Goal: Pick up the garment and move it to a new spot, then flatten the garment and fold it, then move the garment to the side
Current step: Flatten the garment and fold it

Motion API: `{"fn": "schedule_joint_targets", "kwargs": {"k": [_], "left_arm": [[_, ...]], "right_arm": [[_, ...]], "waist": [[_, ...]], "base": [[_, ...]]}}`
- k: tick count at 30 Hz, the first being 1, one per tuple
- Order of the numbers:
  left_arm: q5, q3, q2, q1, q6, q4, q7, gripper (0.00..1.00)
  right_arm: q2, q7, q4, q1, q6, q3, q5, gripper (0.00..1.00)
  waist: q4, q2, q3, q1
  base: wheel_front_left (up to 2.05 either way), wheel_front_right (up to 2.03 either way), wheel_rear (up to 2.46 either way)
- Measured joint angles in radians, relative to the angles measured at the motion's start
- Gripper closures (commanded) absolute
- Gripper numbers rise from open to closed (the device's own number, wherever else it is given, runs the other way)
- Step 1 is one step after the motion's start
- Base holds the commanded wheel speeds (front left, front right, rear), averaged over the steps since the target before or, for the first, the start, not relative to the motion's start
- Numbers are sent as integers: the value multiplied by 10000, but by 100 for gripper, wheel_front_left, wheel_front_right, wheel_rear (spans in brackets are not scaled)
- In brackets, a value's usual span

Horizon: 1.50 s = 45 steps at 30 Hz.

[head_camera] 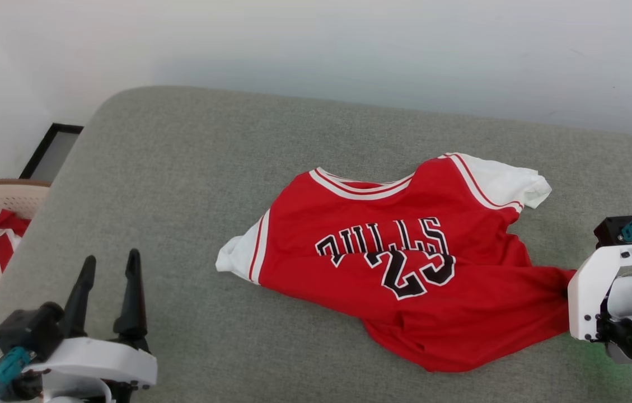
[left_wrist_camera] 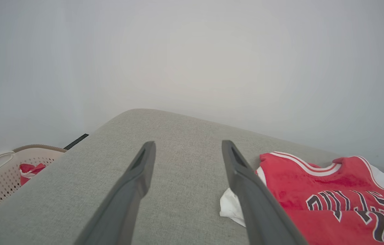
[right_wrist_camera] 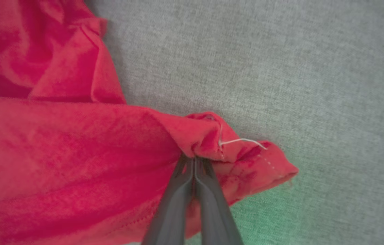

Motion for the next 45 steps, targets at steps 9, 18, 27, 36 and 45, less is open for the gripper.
{"fn": "schedule_joint_targets", "kwargs": {"k": [9,18,27,36,45], "left_arm": [[109,447,-19,324,2,-29,-46,0],[115,742,159,903,77,-155,-48,0],[107,965,393,1655,282,-485,8,0],[92,1001,500,1858,372,-683,90,0],[81,955,583,1892,410,-771,217,0]], "right_arm": [[-443,502,-372,-2,-2,1195,1250,100],[-1448,1812,-2612,1264,-2,2416,2993,100],[-2351,3032,-5613,3371,0,2805,4378,100],[-2341,3777,-7298,5569,-2,2355,4567,100],[-1557,3977,-7791,6749,-2,1914,3975,100]], "waist": [[-320,0,-139,0],[-866,0,-532,0],[-1576,0,-1126,-1],[-2054,0,-1367,0],[-2181,0,-1290,0]], "base": [[0,0,0],[0,0,0],[0,0,0],[0,0,0],[0,0,0]]}}
